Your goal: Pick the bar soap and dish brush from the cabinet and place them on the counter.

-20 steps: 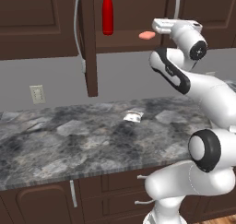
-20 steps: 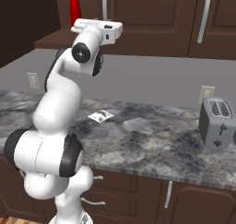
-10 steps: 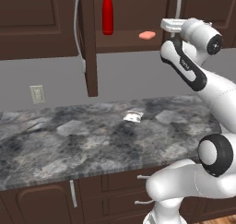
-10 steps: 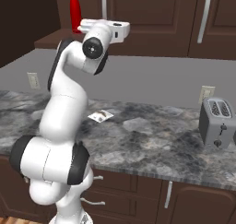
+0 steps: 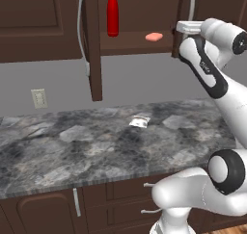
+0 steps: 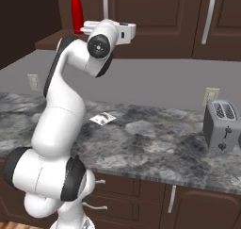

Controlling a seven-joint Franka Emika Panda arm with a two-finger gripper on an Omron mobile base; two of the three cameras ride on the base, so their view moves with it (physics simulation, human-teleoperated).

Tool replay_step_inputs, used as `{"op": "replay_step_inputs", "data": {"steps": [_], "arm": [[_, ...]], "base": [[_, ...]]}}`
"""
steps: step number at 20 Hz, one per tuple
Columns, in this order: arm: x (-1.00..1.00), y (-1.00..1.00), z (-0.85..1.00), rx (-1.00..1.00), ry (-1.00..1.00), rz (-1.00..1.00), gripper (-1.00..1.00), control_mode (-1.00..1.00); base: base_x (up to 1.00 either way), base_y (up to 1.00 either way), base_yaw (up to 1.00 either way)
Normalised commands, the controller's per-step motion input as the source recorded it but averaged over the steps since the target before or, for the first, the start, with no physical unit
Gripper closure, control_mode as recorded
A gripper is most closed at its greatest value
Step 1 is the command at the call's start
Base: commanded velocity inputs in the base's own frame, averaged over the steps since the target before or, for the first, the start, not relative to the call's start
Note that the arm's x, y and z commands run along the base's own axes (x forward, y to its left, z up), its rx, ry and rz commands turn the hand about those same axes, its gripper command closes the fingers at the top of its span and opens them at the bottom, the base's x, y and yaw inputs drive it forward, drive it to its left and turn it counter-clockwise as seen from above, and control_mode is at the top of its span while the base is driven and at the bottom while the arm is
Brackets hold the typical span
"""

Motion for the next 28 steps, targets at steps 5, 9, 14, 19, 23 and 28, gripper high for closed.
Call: {"op": "replay_step_inputs", "data": {"steps": [5, 9, 14, 19, 23, 28], "arm": [[-0.4, -0.41, 0.0, 0.0, 0.08, -0.01, 1.0, -1.0], [-0.35, -0.5, 0.0, 0.0, 0.09, -0.06, 1.0, -1.0], [-0.37, -0.55, 0.0, 0.0, 0.08, -0.08, 1.0, -1.0], [-0.39, -0.59, 0.0, 0.0, 0.08, -0.08, 1.0, -1.0], [-0.43, -0.59, 0.0, 0.0, 0.06, -0.07, 1.0, -1.0], [-0.41, -0.62, 0.0, 0.0, 0.05, -0.07, 1.0, -1.0]], "base": [[0.0, 0.0, 0.0], [0.0, 0.0, 0.0], [0.0, 0.0, 0.0], [0.0, 0.0, 0.0], [0.0, 0.0, 0.0], [0.0, 0.0, 0.0]]}}
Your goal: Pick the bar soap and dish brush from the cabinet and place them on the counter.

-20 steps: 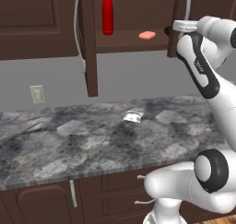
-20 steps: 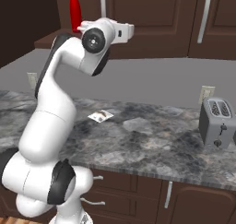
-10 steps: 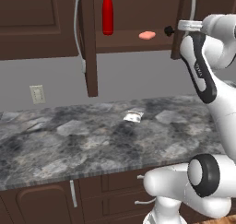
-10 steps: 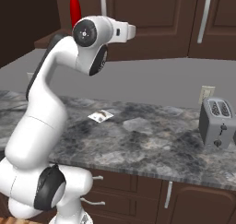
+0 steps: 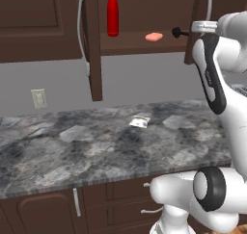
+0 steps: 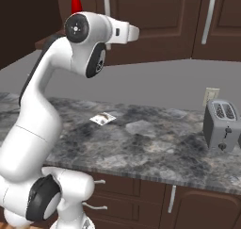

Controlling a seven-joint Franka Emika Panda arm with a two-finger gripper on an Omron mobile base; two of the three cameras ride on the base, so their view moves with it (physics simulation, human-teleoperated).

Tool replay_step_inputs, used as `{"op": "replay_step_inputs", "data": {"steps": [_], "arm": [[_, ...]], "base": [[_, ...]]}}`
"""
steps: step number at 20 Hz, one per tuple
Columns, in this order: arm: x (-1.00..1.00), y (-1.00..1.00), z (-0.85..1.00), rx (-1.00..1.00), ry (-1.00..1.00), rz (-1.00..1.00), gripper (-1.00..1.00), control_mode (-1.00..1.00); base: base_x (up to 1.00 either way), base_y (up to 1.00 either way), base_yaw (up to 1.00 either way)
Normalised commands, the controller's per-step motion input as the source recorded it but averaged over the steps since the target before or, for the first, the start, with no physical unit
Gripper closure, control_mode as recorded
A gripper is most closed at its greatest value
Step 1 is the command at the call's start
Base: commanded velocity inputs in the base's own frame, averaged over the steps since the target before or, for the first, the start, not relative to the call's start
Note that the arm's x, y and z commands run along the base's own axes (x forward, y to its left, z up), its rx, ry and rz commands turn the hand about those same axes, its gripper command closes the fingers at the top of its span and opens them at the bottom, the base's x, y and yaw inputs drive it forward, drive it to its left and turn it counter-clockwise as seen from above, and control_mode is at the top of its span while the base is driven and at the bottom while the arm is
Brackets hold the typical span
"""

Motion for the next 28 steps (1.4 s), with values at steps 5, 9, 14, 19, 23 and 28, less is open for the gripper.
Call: {"op": "replay_step_inputs", "data": {"steps": [5, 9, 14, 19, 23, 28], "arm": [[-0.37, -0.69, 0.0, 0.0, 0.04, -0.06, 1.0, -1.0], [-0.33, -0.78, -0.01, -0.01, 0.05, -0.05, 1.0, -1.0], [-0.35, -0.87, -0.04, -0.03, 0.05, -0.04, 1.0, -1.0], [-0.37, -0.93, -0.05, -0.03, 0.05, -0.04, 1.0, -1.0], [-0.39, -0.92, -0.05, -0.03, 0.05, -0.05, 1.0, -1.0], [-0.35, -0.79, -0.05, -0.02, 0.05, -0.05, 1.0, -1.0]], "base": [[0.0, 0.0, 0.0], [0.0, 0.0, 0.0], [0.0, 0.0, 0.0], [0.0, 0.0, 0.0], [0.0, 0.0, 0.0], [0.0, 0.0, 0.0]]}}
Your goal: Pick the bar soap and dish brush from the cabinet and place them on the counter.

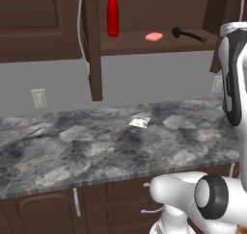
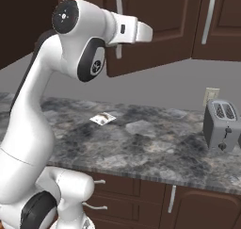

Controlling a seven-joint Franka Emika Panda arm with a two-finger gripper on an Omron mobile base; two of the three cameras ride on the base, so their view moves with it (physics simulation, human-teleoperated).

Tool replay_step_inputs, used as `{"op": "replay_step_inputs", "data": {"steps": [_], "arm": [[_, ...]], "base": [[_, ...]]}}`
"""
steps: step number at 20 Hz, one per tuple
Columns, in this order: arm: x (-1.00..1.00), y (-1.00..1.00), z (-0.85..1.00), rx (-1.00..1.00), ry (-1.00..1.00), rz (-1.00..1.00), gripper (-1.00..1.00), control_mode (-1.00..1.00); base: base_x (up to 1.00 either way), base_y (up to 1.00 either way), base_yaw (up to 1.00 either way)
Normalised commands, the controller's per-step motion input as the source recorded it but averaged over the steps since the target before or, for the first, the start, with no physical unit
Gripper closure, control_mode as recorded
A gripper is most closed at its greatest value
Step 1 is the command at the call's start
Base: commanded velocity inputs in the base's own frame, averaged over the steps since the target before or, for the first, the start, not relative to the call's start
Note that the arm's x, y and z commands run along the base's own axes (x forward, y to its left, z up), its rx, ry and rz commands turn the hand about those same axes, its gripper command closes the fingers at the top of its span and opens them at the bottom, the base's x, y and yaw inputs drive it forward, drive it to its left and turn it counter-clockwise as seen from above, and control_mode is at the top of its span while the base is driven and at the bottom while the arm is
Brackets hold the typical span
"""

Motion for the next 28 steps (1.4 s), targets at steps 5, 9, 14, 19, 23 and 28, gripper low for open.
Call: {"op": "replay_step_inputs", "data": {"steps": [5, 9, 14, 19, 23, 28], "arm": [[-0.07, -0.2, 0.0, 0.0, 0.01, -0.01, -1.0, -1.0], [-0.24, -0.01, 0.01, 0.0, -0.03, -0.06, -1.0, -1.0], [-0.54, -0.01, 0.03, 0.0, -0.14, -0.19, -1.0, -1.0], [-0.47, 0.0, 0.01, 0.0, -0.15, -0.24, -1.0, -1.0], [-0.56, 0.17, 0.01, 0.0, -0.15, -0.25, -1.0, -1.0], [-0.47, 0.42, 0.0, -0.02, -0.15, -0.21, -1.0, -1.0]], "base": [[0.0, 0.0, 0.0], [0.0, 0.0, 0.0], [0.0, 0.0, 0.0], [0.0, 0.0, 0.0], [0.0, 0.0, 0.0], [0.0, 0.0, 0.0]]}}
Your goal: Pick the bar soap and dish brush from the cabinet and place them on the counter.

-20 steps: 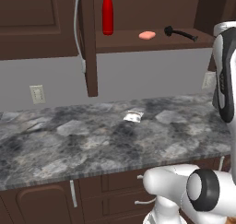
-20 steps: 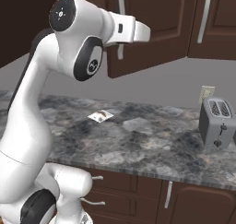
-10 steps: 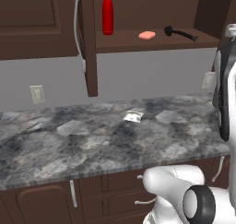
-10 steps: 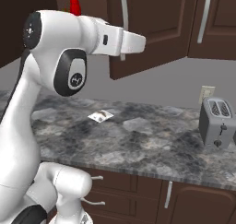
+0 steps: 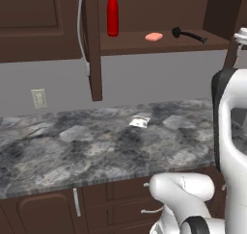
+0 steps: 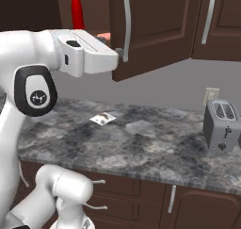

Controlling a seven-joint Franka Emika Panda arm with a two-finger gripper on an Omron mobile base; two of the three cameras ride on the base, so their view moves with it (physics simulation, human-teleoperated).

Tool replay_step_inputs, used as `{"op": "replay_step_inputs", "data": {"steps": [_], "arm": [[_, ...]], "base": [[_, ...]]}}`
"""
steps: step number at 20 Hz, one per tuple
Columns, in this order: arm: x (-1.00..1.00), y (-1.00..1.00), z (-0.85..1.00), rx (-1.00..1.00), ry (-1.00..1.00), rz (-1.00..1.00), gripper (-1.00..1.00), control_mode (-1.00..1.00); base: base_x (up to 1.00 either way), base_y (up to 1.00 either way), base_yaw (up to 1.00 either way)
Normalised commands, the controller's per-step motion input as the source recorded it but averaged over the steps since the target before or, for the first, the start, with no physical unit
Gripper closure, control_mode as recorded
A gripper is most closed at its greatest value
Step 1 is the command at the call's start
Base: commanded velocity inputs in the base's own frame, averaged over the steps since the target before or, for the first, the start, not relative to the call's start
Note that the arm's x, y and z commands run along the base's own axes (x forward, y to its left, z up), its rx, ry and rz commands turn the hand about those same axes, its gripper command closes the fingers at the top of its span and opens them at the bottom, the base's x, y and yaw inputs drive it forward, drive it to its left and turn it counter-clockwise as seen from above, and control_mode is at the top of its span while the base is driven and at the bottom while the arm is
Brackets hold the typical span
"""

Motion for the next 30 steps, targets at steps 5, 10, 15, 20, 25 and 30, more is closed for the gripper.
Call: {"op": "replay_step_inputs", "data": {"steps": [5, 10, 15, 20, 25, 30], "arm": [[-0.35, 0.54, 0.0, -0.04, -0.17, -0.18, -1.0, -1.0], [-0.24, 0.57, 0.0, -0.05, -0.16, -0.18, -1.0, -1.0], [-0.17, 0.57, 0.0, -0.05, -0.1, -0.19, -1.0, -1.0], [-0.06, 0.57, -0.05, -0.05, -0.02, -0.21, -1.0, -1.0], [0.12, 0.47, -0.05, -0.04, 0.0, -0.24, -1.0, -1.0], [0.48, 0.21, -0.1, -0.01, 0.0, -0.21, -1.0, -1.0]], "base": [[0.0, 0.0, 0.0], [0.0, 0.0, 0.0], [0.0, 0.0, 0.0], [0.0, 0.0, 0.0], [0.0, 0.0, 0.0], [0.0, 0.0, 0.0]]}}
